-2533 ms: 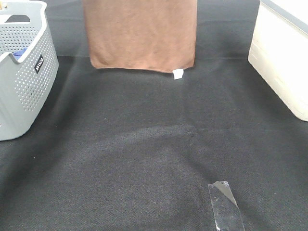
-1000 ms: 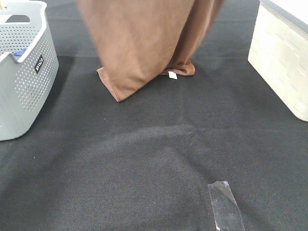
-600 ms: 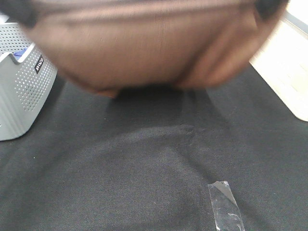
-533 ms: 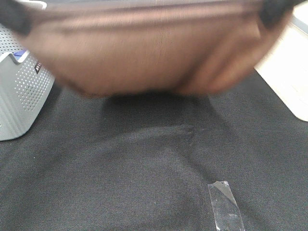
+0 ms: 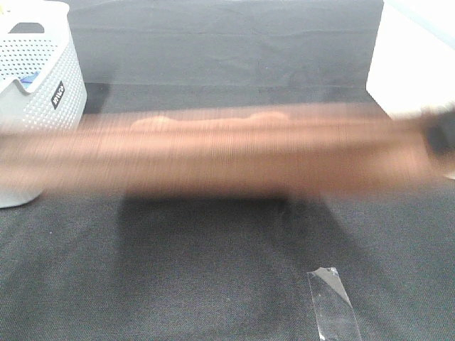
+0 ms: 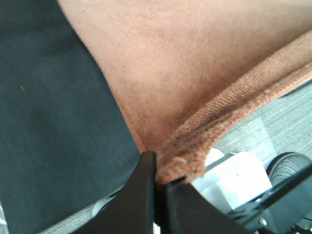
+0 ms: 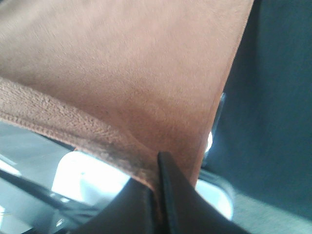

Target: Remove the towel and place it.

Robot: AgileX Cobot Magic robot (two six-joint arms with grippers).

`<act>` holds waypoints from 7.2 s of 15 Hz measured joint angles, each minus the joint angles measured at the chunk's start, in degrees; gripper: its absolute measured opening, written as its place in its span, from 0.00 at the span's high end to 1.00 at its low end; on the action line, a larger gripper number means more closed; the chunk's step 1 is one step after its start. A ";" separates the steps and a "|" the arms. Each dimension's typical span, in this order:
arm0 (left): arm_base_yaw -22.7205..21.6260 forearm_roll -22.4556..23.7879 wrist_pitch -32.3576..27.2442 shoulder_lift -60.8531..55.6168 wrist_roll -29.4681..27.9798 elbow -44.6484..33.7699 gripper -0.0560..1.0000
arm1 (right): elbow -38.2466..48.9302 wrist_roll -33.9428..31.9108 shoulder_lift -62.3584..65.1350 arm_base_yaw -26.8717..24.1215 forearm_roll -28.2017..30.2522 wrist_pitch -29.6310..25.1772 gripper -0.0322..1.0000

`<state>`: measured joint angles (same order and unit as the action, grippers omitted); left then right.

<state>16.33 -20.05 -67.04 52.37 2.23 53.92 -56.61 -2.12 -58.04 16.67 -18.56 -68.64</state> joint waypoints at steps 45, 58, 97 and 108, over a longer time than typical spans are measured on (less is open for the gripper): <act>16.84 -13.24 1.95 37.53 6.59 -15.30 0.95 | 26.07 18.96 -24.75 -0.80 -11.92 9.57 0.92; 24.92 -8.48 2.01 39.65 -4.07 -6.76 0.23 | 22.52 19.48 -24.87 -0.92 -9.91 11.34 0.28; -7.05 8.02 -2.86 94.19 -0.34 70.70 0.24 | -56.32 24.98 -84.68 -10.60 -8.65 17.13 0.29; -3.95 0.00 1.60 95.51 3.44 71.16 0.39 | -56.78 25.27 -85.89 -1.89 -2.18 27.44 0.37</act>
<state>12.38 -20.05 -65.43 147.88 5.67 125.08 -113.39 23.15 -143.93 14.78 -20.74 -41.20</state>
